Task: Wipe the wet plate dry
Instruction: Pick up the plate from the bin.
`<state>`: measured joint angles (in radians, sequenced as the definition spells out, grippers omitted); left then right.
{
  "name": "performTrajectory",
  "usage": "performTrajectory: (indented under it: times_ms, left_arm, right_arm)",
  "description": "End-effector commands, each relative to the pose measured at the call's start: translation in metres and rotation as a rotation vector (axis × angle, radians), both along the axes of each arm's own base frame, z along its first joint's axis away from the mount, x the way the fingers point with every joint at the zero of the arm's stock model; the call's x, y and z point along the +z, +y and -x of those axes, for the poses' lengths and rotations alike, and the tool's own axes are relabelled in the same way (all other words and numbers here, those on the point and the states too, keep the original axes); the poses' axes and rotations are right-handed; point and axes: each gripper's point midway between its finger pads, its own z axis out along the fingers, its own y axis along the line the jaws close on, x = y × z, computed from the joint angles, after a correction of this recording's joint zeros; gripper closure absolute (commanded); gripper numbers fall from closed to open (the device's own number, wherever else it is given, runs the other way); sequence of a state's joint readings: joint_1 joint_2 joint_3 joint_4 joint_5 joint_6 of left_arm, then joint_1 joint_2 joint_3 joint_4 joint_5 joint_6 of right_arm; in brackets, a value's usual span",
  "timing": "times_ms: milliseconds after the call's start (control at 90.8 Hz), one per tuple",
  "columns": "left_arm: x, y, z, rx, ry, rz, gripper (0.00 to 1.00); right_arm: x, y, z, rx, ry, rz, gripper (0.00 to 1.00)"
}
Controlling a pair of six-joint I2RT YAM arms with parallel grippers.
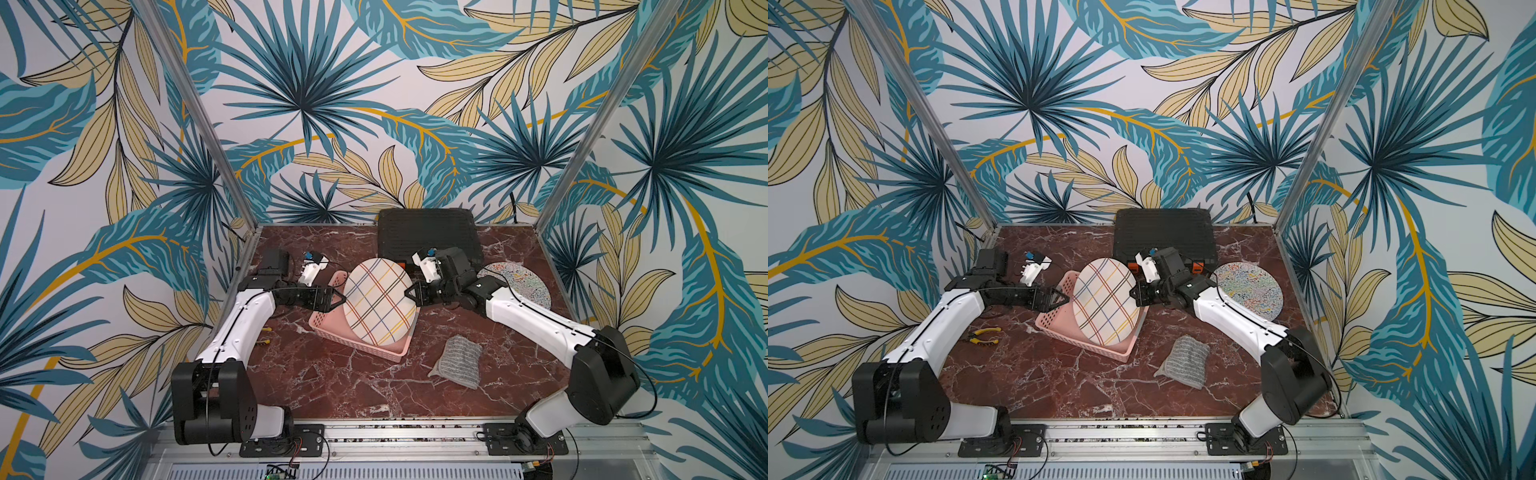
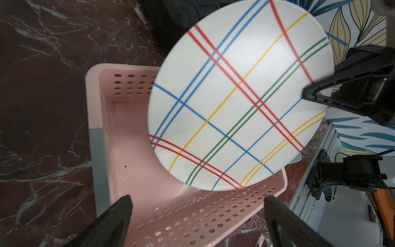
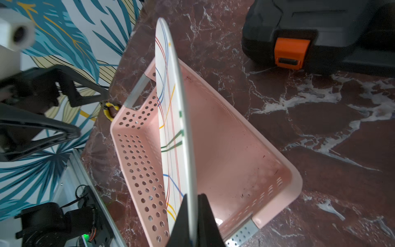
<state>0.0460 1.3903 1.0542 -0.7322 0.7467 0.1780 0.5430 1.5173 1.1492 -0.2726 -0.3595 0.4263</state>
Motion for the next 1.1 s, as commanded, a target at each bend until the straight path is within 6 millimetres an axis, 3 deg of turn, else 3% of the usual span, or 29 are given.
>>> performTrajectory:
  times_ms: [0,132,308,562,716,914,1091]
  left_arm:
    - [0.010,0.001,-0.005,0.016,-0.034,0.019,0.00]
    - [0.012,-0.006,-0.001,-0.009,-0.021,0.063,0.00]
    - [0.022,-0.021,0.012,-0.089,0.011,0.170,0.00]
    - [0.035,-0.036,0.028,-0.176,0.059,0.308,0.19]
    - [0.039,-0.038,0.031,-0.184,0.066,0.335,0.45]
    - [0.036,-0.036,0.027,-0.159,0.073,0.319,0.98]
    - [0.038,-0.036,0.027,-0.161,0.071,0.323,1.00]
  right_arm:
    - [0.045,0.008,0.002,0.046,-0.050,-0.200,1.00]
    - [0.058,0.013,0.006,0.089,-0.036,-0.307,1.00]
    - [0.059,0.022,0.007,0.117,-0.017,-0.380,1.00]
    - [0.045,0.025,0.005,0.131,0.006,-0.386,1.00]
    - [0.026,0.019,0.001,0.105,0.022,-0.351,1.00]
    - [-0.003,0.004,-0.003,0.021,0.074,-0.240,1.00]
    - [-0.018,-0.019,0.001,-0.076,0.087,-0.128,0.59]
